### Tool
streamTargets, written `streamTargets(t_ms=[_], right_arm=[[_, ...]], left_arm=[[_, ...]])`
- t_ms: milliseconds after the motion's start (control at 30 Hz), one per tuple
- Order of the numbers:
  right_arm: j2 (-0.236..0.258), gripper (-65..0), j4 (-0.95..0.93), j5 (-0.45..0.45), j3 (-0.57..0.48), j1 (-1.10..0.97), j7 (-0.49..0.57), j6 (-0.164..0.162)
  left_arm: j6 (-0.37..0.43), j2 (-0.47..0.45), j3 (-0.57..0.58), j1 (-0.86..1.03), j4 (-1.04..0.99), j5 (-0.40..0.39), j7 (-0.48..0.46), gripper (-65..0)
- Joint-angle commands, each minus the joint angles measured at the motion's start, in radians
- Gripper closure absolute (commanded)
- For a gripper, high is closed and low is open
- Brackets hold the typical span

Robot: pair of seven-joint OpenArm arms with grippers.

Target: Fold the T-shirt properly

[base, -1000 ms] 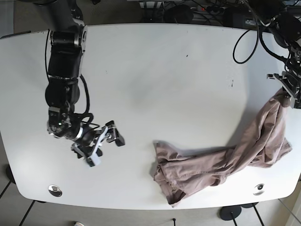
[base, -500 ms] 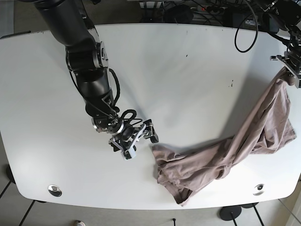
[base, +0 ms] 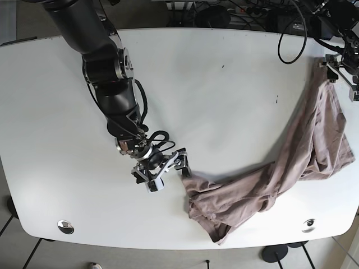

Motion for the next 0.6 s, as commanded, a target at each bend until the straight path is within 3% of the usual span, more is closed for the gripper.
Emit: streamTargets(t_ms=[33, 100, 200, 267, 433, 600], right_arm=[[-0.006, -58.3, 0.045, 0.011, 0.001, 0.026, 0.011, 0.009], [-0.006, -58.3, 0.051, 0.016, 0.003, 0.02, -0.026, 0.014], [-0.002, -58.3, 0.129, 0.017, 0.003, -0.031, -0.038, 0.014], [0.016, -58.3, 0.22, 0.017, 0.003, -0.088, -0.039, 0.015], [0.022, -58.3, 0.356, 0.019, 0.004, -0.177, -0.093, 0.017], [0.05, -58.3, 0.472, 0.019, 0.004, -0.267, -0.099, 0.017]], left_arm=[[0.002, -0.019, 0.006, -0.019, -0.027, -0.092, -0.022, -45.6], [0.002, -0.019, 0.072, -0.076, -0.085, -0.183, -0.024, -45.1], [0.006, -0.004, 0.187, -0.26, -0.237, -0.157, -0.084, -45.1], [0.124, 0.019, 0.296, -0.382, -0.398, -0.109, -0.237, -45.1], [0.272, 0.019, 0.56, -0.613, -0.748, -0.046, -0.556, -45.1], [0.512, 0.042, 0.809, -0.783, -1.076, 0.007, -0.948, -45.6]])
